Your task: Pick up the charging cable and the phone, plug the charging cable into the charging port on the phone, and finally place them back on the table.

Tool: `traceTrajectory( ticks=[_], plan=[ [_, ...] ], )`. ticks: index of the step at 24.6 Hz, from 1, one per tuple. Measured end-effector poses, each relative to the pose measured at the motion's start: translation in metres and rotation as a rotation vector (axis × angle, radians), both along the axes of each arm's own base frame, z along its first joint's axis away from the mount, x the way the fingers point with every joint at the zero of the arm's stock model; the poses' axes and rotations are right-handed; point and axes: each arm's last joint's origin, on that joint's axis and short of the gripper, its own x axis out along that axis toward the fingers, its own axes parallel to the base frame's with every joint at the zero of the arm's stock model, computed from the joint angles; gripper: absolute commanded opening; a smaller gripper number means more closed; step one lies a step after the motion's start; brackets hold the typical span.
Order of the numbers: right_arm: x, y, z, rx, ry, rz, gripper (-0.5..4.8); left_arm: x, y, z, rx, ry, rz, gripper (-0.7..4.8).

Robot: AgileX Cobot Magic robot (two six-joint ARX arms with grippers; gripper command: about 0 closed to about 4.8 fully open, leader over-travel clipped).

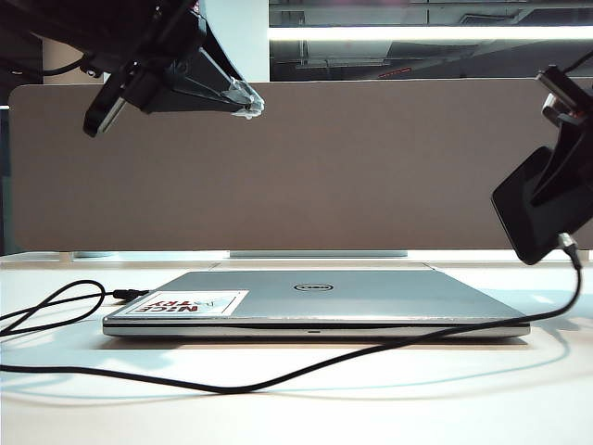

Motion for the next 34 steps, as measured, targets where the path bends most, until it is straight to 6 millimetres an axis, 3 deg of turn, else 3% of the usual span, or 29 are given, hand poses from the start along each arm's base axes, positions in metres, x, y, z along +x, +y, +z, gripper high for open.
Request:
traceTrajectory(
  ticks=[6, 17, 18, 19, 21, 25, 27, 30, 34],
  plan=[
    [0.018, -0.002, -0.013, -0.008, 0.113, 0.052, -0.05, 0.0, 0.0, 0.0, 0.0, 0.0, 0.0, -0.05],
    [0.03, 0.01, -0.046, -0.055, 0.219, 0.097, -0.03, 0.0, 0.0, 0.0, 0.0, 0.0, 0.0, -0.06],
    [0.03, 0.01, -0.045, -0.06, 0.216, 0.096, 0.14, 0.0, 0.0, 0.0, 0.0, -0.001, 0.0, -0.05],
    [0.03, 0.01, -0.045, -0.06, 0.215, 0.096, 1.09, 0.0, 0.0, 0.0, 0.0, 0.0, 0.0, -0.06],
    [0.03, 0.01, -0.045, -0.068, 0.213, 0.096, 1.84, 0.0, 0.0, 0.0, 0.0, 0.0, 0.0, -0.05],
    [0.032, 0.01, -0.045, -0.071, 0.195, 0.096, 2.22, 0.0, 0.0, 0.0, 0.0, 0.0, 0.0, -0.06],
    [0.033, 0.009, -0.042, -0.086, 0.194, 0.09, 2.21, 0.0, 0.0, 0.0, 0.0, 0.0, 0.0, -0.05],
    [0.045, 0.005, -0.012, -0.205, 0.147, 0.048, 2.11, 0.0, 0.0, 0.0, 0.0, 0.0, 0.0, -0.05],
    [0.051, 0.002, 0.026, -0.289, 0.124, 0.024, -0.04, 0.0, 0.0, 0.0, 0.023, -0.024, -0.008, -0.06]
  ],
)
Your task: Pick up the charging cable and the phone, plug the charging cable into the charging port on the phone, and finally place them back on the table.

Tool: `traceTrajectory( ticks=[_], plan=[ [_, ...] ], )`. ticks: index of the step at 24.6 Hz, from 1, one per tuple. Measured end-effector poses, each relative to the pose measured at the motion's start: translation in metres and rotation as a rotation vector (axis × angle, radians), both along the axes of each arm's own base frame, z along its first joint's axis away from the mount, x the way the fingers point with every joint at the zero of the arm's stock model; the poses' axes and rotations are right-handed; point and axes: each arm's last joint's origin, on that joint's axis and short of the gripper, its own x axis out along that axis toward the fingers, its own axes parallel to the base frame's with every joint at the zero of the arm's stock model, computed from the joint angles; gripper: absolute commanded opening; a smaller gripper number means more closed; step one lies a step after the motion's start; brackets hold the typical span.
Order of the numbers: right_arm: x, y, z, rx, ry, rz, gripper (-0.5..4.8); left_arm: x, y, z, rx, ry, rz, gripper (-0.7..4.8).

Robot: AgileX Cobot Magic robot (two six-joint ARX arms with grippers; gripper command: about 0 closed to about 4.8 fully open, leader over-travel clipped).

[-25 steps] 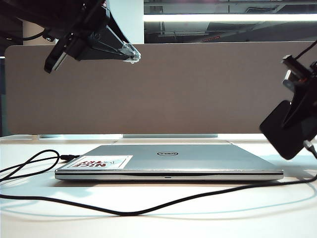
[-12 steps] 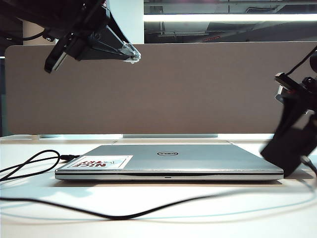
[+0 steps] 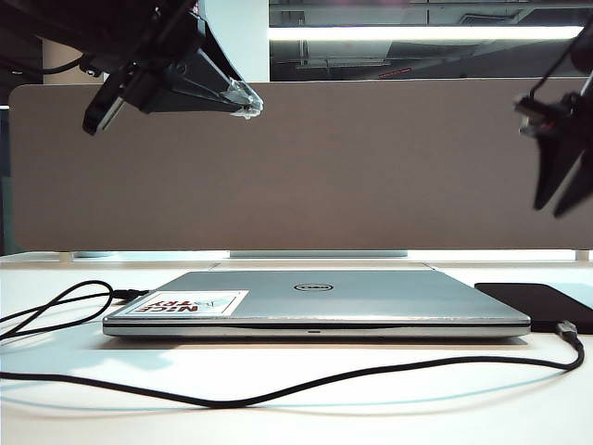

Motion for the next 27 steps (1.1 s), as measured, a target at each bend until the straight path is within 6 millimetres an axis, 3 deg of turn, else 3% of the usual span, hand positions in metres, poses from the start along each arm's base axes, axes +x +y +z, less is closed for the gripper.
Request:
traceTrajectory(
  ticks=[5, 11, 14, 19, 24, 27],
  plan=[
    [-0.003, -0.001, 0.033, -0.055, -0.025, -0.014, -0.06, 0.004, 0.006, 0.006, 0.086, 0.001, 0.007, -0.06],
    [-0.038, 0.002, 0.083, -0.073, -0.181, -0.02, -0.06, 0.004, 0.022, 0.033, 0.135, -0.067, 0.034, -0.06],
    [-0.07, 0.005, 0.125, -0.087, -0.368, -0.023, -0.06, -0.012, 0.036, 0.052, 0.124, -0.152, 0.042, -0.06],
    [-0.122, 0.017, 0.168, -0.11, -0.654, -0.01, -0.06, -0.031, 0.049, 0.055, 0.174, -0.125, 0.028, -0.06],
    [-0.174, 0.036, 0.158, -0.105, -0.883, 0.032, -0.06, -0.049, 0.062, 0.041, 0.242, -0.036, 0.014, -0.05],
    [-0.191, 0.038, 0.149, -0.129, -0.929, -0.001, -0.06, -0.055, 0.066, 0.031, 0.259, -0.033, 0.008, -0.05]
  ],
)
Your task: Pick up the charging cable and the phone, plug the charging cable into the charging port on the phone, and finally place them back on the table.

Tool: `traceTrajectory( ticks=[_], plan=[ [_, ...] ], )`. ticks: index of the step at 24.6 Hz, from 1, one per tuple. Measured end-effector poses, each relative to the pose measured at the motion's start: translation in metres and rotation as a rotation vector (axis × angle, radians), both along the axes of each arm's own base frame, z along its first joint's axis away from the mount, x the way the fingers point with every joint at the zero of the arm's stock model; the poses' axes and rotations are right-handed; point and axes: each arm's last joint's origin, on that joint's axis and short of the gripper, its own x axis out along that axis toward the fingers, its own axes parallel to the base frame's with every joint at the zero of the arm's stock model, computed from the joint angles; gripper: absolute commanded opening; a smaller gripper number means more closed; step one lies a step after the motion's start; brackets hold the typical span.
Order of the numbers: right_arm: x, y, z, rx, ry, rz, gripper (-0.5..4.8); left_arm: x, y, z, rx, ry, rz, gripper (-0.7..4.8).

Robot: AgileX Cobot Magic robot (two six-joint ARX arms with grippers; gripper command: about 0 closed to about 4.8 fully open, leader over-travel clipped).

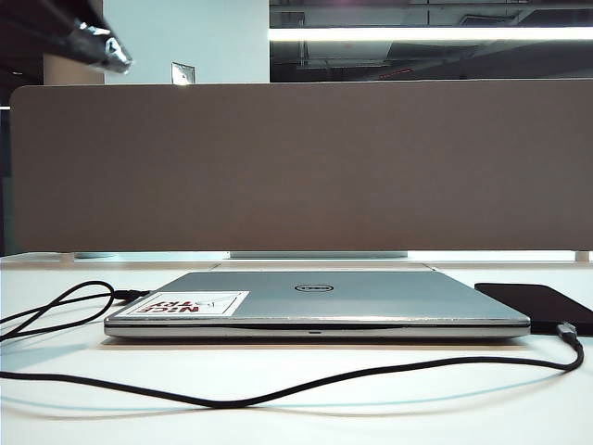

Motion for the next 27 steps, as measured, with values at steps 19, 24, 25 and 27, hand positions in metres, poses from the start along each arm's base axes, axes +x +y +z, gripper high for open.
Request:
traceTrajectory(
  ticks=[19, 24, 25, 27],
  plan=[
    [-0.052, -0.001, -0.142, 0.081, -0.031, 0.014, 0.22, -0.031, 0.021, -0.07, -0.068, -0.204, -0.021, -0.06],
    [-0.054, -0.001, -0.157, 0.079, -0.007, 0.013, 0.22, -0.031, 0.021, -0.073, -0.076, -0.235, -0.023, -0.05],
    [-0.054, -0.001, -0.159, 0.078, 0.001, 0.012, 0.22, -0.031, 0.021, -0.074, -0.08, -0.245, -0.023, -0.05],
    [-0.054, -0.001, -0.164, 0.077, 0.029, 0.011, 0.22, -0.03, 0.02, -0.08, -0.088, -0.271, -0.026, -0.06]
  ],
)
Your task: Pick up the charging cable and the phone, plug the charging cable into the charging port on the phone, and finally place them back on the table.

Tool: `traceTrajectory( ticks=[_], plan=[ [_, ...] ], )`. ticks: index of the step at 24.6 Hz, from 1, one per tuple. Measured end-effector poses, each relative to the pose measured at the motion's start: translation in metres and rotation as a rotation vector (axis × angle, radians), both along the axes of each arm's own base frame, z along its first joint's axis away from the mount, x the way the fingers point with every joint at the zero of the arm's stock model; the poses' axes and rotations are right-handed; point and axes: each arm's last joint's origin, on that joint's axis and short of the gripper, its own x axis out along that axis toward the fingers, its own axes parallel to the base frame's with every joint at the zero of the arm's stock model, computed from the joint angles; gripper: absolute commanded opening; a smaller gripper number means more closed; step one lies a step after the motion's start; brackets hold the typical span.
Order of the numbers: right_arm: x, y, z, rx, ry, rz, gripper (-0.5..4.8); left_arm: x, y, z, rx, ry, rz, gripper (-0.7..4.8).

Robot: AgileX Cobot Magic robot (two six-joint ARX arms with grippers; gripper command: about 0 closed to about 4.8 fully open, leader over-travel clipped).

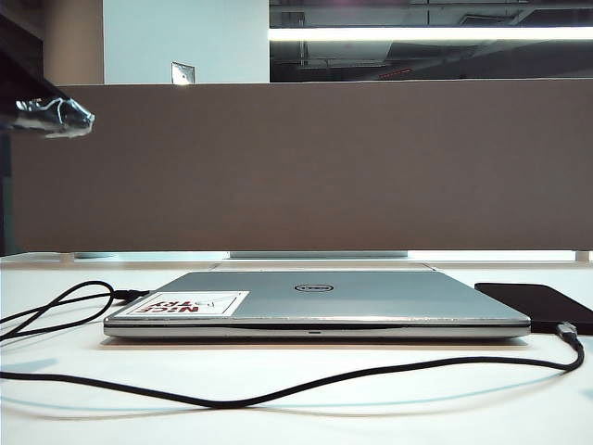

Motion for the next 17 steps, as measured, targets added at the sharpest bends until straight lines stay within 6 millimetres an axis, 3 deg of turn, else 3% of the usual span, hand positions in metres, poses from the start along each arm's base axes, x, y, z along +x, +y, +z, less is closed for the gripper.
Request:
traceTrajectory(
  ticks=[9, 14, 17],
  plan=[
    [-0.001, 0.0, -0.004, -0.003, 0.044, 0.0, 0.22, 0.0, 0.0, -0.02, -0.012, -0.033, -0.001, -0.05],
    [-0.001, 0.0, -0.004, -0.003, 0.044, 0.0, 0.22, -0.001, 0.002, -0.018, -0.027, -0.056, 0.009, -0.06],
    [-0.001, 0.0, -0.004, -0.004, 0.045, 0.0, 0.22, 0.0, 0.016, -0.012, -0.053, -0.108, 0.112, -0.06]
  ],
)
